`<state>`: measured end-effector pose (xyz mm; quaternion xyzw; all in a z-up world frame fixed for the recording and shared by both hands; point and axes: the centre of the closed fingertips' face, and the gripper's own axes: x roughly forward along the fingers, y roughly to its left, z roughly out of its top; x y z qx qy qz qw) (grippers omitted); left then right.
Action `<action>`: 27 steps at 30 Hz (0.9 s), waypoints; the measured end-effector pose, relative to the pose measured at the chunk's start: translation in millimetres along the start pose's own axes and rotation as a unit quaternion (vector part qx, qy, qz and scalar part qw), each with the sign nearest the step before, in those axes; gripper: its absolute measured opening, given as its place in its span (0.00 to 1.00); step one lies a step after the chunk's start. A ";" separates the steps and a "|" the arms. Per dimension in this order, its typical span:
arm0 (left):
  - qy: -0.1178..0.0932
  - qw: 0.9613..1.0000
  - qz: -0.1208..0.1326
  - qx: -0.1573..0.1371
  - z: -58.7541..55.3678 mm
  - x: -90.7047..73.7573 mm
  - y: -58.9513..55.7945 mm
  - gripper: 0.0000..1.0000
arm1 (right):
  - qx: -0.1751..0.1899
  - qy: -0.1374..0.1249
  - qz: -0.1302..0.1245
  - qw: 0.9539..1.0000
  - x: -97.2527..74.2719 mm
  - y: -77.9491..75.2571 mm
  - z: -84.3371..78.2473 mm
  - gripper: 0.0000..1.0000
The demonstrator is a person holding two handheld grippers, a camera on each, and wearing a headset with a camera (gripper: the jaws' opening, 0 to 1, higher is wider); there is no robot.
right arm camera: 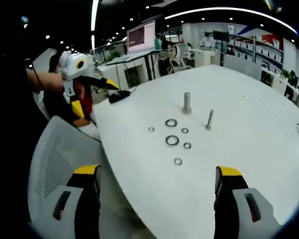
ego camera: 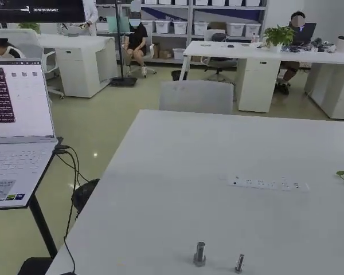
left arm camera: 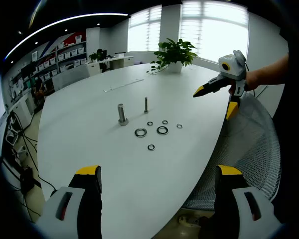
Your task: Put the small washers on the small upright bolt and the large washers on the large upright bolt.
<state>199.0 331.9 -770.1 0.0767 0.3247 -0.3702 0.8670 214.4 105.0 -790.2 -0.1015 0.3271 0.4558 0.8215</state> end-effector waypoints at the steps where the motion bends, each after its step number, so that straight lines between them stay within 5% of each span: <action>1: -0.001 1.000 0.001 0.002 0.2 0.3 0.1 0.88 | 0.002 0.001 0.000 1.000 0.2 -0.6 -1.2 0.92; 12: -0.005 1.000 0.009 -0.001 4.0 0.5 5.3 0.91 | 0.002 0.005 0.002 1.000 2.9 -7.5 1.7 0.92; 15: 0.009 1.000 0.009 0.019 1.5 1.2 3.0 0.90 | -0.002 0.007 0.003 1.000 4.0 -8.3 2.9 0.91; 17: -0.002 0.999 0.021 0.031 5.2 1.0 6.8 0.89 | -0.005 0.007 -0.001 1.000 4.7 -10.0 3.9 0.93; 27: 0.000 1.000 0.014 0.017 1.4 3.9 4.1 0.86 | -0.013 0.016 -0.004 1.000 5.7 -15.1 5.1 0.93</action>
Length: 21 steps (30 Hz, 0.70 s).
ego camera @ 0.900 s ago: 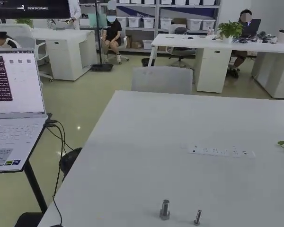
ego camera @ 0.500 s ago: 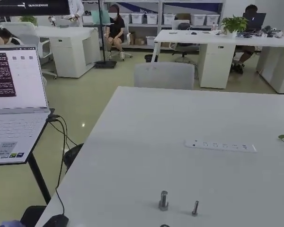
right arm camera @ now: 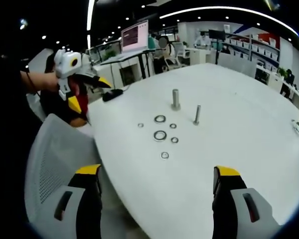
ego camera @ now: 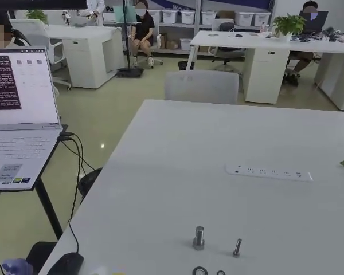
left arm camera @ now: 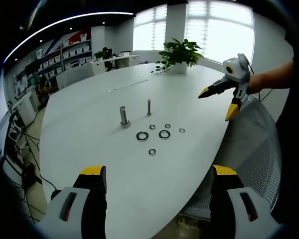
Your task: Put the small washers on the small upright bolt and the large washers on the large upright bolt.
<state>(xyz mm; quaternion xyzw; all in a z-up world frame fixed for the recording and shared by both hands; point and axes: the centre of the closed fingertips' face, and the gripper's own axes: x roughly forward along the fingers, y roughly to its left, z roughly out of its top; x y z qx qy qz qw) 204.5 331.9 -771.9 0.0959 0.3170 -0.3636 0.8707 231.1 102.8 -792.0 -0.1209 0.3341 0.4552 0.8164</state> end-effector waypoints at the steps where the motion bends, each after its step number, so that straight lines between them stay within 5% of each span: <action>1: 0.002 1.000 -0.002 -0.001 -0.7 0.2 -1.0 0.86 | -0.003 0.001 -0.001 1.000 0.1 -1.0 0.8 0.93; 8: -0.014 1.000 -0.013 -0.001 3.0 2.9 -7.7 0.87 | -0.012 0.015 0.004 1.000 4.9 -5.4 7.1 0.88; 21: 0.004 1.000 -0.014 0.014 -2.8 7.6 -12.5 0.84 | -0.062 0.061 0.021 0.996 14.5 -9.0 10.8 0.75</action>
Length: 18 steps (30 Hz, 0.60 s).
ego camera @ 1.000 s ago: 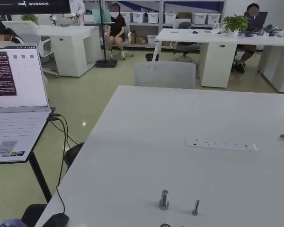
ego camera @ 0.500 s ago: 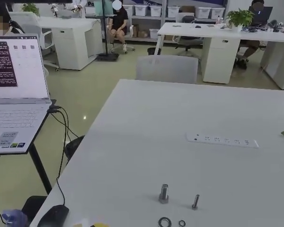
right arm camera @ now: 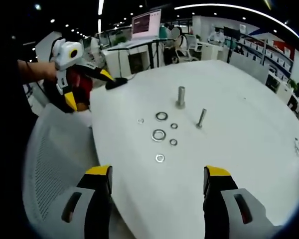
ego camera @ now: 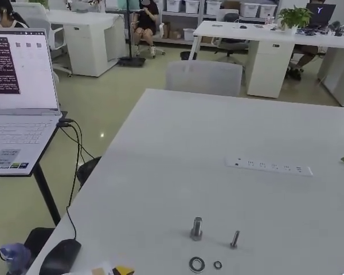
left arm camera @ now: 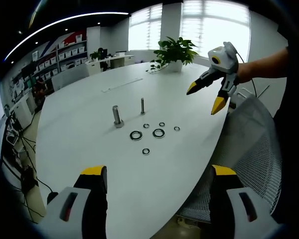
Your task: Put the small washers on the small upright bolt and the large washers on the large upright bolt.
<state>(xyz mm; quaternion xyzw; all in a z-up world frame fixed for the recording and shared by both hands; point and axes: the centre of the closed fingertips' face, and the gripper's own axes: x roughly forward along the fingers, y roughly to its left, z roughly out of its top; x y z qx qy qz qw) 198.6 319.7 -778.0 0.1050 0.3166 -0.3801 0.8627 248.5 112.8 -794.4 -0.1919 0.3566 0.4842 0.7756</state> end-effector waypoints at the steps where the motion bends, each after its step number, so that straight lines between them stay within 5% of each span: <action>1: 0.000 1.000 0.000 0.001 0.5 0.0 0.0 0.84 | -0.003 0.001 0.001 1.000 1.0 -1.1 1.1 0.74; 18: 0.005 1.000 -0.005 0.005 -1.1 6.1 -3.0 0.80 | -0.067 0.055 0.033 0.996 22.7 -6.7 2.1 0.57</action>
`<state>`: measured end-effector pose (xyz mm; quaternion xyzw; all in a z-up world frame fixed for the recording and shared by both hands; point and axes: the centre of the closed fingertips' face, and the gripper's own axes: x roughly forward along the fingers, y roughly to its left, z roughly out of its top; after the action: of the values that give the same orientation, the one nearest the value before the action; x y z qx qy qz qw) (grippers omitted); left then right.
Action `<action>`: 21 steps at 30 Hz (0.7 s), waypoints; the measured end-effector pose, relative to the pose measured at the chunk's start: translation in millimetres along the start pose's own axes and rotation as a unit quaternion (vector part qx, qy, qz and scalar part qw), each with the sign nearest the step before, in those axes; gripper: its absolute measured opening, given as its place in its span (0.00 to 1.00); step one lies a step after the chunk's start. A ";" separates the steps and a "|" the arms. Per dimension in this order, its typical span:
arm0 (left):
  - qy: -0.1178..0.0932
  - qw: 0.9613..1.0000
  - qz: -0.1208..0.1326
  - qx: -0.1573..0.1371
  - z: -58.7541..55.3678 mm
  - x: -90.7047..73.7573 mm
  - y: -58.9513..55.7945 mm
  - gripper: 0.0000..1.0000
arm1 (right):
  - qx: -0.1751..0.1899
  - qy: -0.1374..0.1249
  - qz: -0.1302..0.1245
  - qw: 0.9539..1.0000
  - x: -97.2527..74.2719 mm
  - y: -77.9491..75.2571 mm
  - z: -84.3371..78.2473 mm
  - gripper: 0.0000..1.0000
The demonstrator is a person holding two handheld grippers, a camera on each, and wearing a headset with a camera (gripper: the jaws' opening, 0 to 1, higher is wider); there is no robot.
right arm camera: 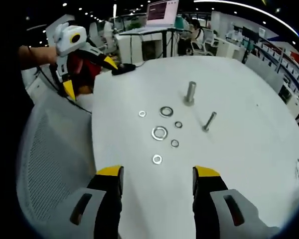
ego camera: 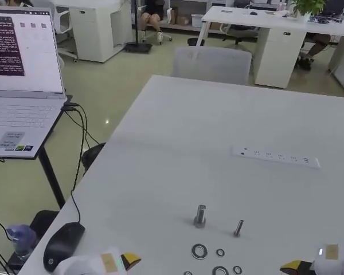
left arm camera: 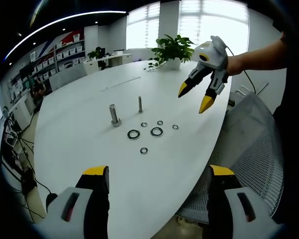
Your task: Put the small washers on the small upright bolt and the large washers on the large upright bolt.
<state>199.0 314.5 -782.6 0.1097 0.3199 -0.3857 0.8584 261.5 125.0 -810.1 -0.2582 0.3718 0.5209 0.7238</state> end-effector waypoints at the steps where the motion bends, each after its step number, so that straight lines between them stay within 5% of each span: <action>1: -0.001 1.000 0.000 -0.001 0.5 0.6 0.1 0.80 | -0.006 0.004 0.001 1.000 1.4 0.0 -0.2 0.56; 21: -0.001 1.000 -0.010 -0.006 0.1 5.1 -1.3 0.82 | -0.060 0.075 0.045 0.994 33.1 -0.1 -5.8 0.40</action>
<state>200.7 310.6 -785.6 0.1012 0.3221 -0.3925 0.8555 266.0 139.1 -840.2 -0.3224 0.4043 0.5532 0.6531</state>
